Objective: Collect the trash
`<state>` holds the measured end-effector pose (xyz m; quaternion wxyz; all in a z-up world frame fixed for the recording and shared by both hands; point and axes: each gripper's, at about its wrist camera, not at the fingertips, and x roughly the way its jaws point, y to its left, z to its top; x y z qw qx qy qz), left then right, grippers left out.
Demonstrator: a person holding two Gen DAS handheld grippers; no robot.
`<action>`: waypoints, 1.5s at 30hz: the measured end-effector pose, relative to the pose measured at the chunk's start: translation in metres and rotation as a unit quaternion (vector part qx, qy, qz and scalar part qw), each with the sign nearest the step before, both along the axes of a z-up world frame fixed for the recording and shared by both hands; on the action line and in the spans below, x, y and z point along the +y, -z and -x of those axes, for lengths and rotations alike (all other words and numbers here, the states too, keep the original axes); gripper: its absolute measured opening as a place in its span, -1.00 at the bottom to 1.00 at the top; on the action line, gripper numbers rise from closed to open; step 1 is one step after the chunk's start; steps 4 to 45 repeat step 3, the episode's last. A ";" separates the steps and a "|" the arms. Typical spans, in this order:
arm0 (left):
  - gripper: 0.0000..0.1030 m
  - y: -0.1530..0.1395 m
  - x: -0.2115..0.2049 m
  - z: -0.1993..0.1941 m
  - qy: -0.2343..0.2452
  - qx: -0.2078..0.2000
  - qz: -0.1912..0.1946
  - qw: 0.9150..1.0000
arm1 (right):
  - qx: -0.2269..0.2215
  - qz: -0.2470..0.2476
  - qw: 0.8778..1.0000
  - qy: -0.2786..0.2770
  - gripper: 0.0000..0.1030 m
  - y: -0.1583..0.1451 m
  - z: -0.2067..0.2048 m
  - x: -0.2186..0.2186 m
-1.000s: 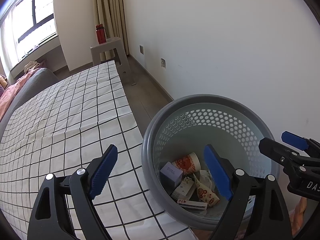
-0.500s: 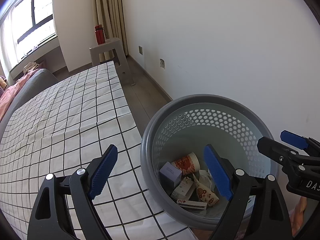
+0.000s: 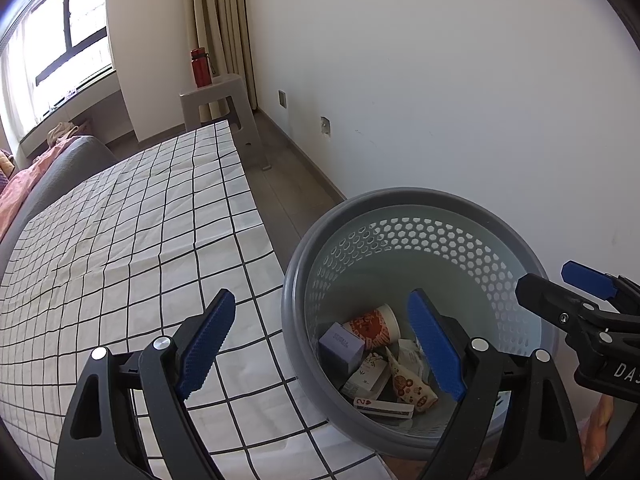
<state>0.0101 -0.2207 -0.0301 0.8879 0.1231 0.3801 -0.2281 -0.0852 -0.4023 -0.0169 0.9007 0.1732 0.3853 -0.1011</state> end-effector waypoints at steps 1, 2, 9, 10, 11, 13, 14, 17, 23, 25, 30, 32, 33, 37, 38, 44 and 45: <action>0.63 0.000 0.000 -0.001 0.000 0.000 0.000 1.000 | 0.000 0.000 1.000 0.000 0.77 0.000 0.000 0.000; 0.63 0.000 0.000 -0.001 0.000 0.000 0.000 1.000 | 0.000 0.000 1.000 0.000 0.77 0.000 0.000 0.000; 0.63 0.000 0.000 -0.001 0.000 0.000 -0.001 1.000 | 0.000 0.000 1.000 0.000 0.77 0.000 0.000 0.000; 0.63 0.000 0.000 -0.001 0.000 0.000 -0.001 1.000 | 0.000 0.000 1.000 0.000 0.77 0.000 0.000 0.000; 0.63 0.000 0.000 -0.001 0.000 0.000 -0.001 1.000 | 0.000 0.000 1.000 0.000 0.77 0.000 0.000 0.000; 0.63 0.000 0.000 -0.001 0.000 0.000 -0.001 1.000 | 0.000 0.000 1.000 0.000 0.77 0.000 0.000 0.000; 0.63 0.000 0.000 -0.001 0.000 0.000 -0.001 1.000 | 0.000 0.000 1.000 0.000 0.77 0.000 0.000 0.000; 0.63 0.000 0.000 -0.001 0.000 0.000 -0.001 1.000 | 0.000 0.000 1.000 0.000 0.77 0.000 0.000 0.000; 0.63 0.000 0.000 -0.001 0.000 0.000 -0.001 1.000 | 0.000 0.000 1.000 0.000 0.77 0.000 0.000 0.000; 0.63 0.000 0.000 -0.001 0.000 0.000 -0.001 1.000 | 0.000 0.000 1.000 0.000 0.77 0.000 0.000 0.000; 0.63 0.000 0.000 -0.001 0.000 0.000 -0.001 1.000 | 0.000 0.000 1.000 0.000 0.77 0.000 0.000 0.000; 0.63 0.000 0.000 -0.001 0.000 0.000 -0.001 1.000 | 0.000 0.000 1.000 0.000 0.77 0.000 0.000 0.000; 0.63 0.000 0.000 -0.001 0.000 0.000 -0.001 1.000 | 0.000 0.000 1.000 0.000 0.77 0.000 0.000 0.000; 0.63 0.000 0.000 -0.001 0.000 0.000 -0.001 1.000 | 0.000 0.000 1.000 0.000 0.77 0.000 0.000 0.000; 0.63 0.000 0.000 -0.001 0.000 0.000 -0.001 1.000 | 0.000 0.000 1.000 0.000 0.77 0.000 0.000 0.000; 0.63 0.000 0.000 -0.001 0.000 0.000 -0.001 1.000 | 0.000 0.000 1.000 0.000 0.77 0.000 0.000 0.000; 0.63 0.000 0.000 -0.001 0.000 0.000 -0.001 1.000 | 0.000 0.000 1.000 0.000 0.77 0.000 0.000 0.000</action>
